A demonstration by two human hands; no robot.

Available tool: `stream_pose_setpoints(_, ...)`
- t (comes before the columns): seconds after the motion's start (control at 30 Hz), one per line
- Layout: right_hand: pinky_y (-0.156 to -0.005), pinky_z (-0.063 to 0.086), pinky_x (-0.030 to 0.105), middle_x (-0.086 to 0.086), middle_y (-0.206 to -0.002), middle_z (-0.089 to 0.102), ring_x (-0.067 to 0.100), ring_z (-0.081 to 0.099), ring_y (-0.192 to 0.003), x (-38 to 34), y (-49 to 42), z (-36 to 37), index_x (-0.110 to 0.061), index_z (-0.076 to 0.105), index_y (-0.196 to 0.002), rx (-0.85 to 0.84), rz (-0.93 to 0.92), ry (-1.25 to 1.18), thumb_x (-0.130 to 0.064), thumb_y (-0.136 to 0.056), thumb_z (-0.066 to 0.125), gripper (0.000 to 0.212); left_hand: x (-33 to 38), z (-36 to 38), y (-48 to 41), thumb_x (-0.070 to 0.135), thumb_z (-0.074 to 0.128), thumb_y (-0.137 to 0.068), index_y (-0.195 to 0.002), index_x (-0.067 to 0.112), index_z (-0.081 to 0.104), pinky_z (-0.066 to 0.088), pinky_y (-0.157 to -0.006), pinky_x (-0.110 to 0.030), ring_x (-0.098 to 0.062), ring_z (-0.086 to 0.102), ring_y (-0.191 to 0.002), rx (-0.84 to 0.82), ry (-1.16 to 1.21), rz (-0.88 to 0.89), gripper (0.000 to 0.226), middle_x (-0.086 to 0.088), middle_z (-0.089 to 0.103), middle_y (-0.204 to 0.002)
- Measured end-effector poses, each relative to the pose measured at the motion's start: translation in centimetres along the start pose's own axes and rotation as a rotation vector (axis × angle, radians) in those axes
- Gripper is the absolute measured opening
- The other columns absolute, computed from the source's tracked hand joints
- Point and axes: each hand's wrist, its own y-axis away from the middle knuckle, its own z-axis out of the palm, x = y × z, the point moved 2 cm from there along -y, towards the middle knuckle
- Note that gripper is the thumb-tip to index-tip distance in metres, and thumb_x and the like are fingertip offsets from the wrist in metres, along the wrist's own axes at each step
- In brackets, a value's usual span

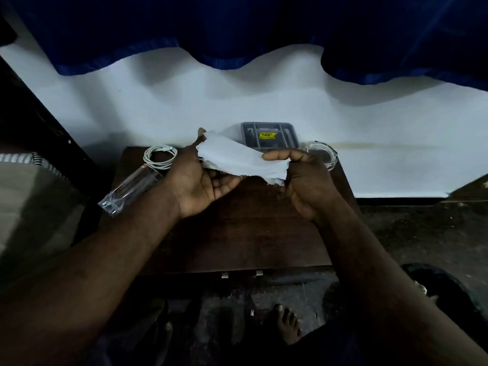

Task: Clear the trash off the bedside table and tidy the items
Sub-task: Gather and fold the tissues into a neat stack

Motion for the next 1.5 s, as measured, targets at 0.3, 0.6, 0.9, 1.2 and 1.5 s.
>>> stream_pose_setpoints(0.3, -0.078, 0.065, 0.043, 0.021, -0.098, 0.078, 0.037, 0.077, -0.092, 0.6, 0.4, 1.1, -0.006, 0.079, -0.091, 0.079, -0.083, 0.032, 0.02, -0.085, 0.041, 0.047, 0.2, 0.8, 0.6, 0.051, 0.069, -0.091, -0.141, 0.008, 0.06, 0.05, -0.107, -0.049, -0.031, 0.067, -0.122, -0.023, 0.065, 0.063, 0.066, -0.014, 0.068, -0.134)
stream_pose_setpoints(0.6, -0.065, 0.06, 0.031, 0.008, -0.101, 0.079, 0.024, 0.074, -0.086, 2.4, 0.9, 2.5, -0.016, 0.076, -0.098, 0.119, 0.052, -0.168, 0.013, -0.089, 0.042, 0.045, -1.3, 2.6, 0.8, 0.063, 0.063, -0.089, -0.136, 0.014, 0.062, 0.057, -0.091, -0.039, -0.027, 0.071, -0.113, -0.004, 0.099, 0.115, 0.068, -0.013, 0.072, -0.126)
stream_pose_setpoints(0.9, -0.08, 0.063, 0.044, 0.018, -0.108, 0.077, 0.036, 0.074, -0.097, 1.5, 1.8, 3.3, -0.007, 0.077, -0.099, -0.065, -0.122, 0.125, 0.018, -0.087, 0.049, 0.04, -0.5, 1.7, -0.3, 0.032, 0.074, -0.091, -0.14, 0.006, 0.056, 0.052, -0.1, -0.063, -0.042, 0.066, -0.119, 0.101, 0.176, 0.166, 0.058, -0.021, 0.067, -0.132)
stream_pose_setpoints(1.2, -0.076, 0.057, 0.033, 0.011, -0.113, 0.076, 0.025, 0.074, -0.094, 0.4, 0.8, 1.5, -0.019, 0.071, -0.104, 0.073, -0.091, 0.07, -0.023, -0.091, 0.069, 0.013, -0.4, 2.0, -0.7, 0.009, 0.069, -0.09, -0.128, -0.004, 0.065, 0.058, -0.093, -0.054, -0.038, 0.071, -0.105, 0.076, 0.05, 0.207, 0.041, -0.023, 0.072, -0.121)
stream_pose_setpoints(1.5, -0.092, 0.059, 0.051, 0.005, -0.108, 0.078, 0.023, 0.075, -0.1, 0.2, 0.6, 2.3, -0.011, 0.069, -0.12, 0.147, -0.142, 0.424, -0.013, -0.087, 0.079, 0.034, -1.9, 3.9, -1.6, 0.028, 0.063, -0.095, -0.108, 0.01, 0.077, 0.063, -0.072, -0.04, -0.032, 0.075, -0.091, -0.085, -0.058, 0.155, 0.026, -0.014, 0.078, -0.106)
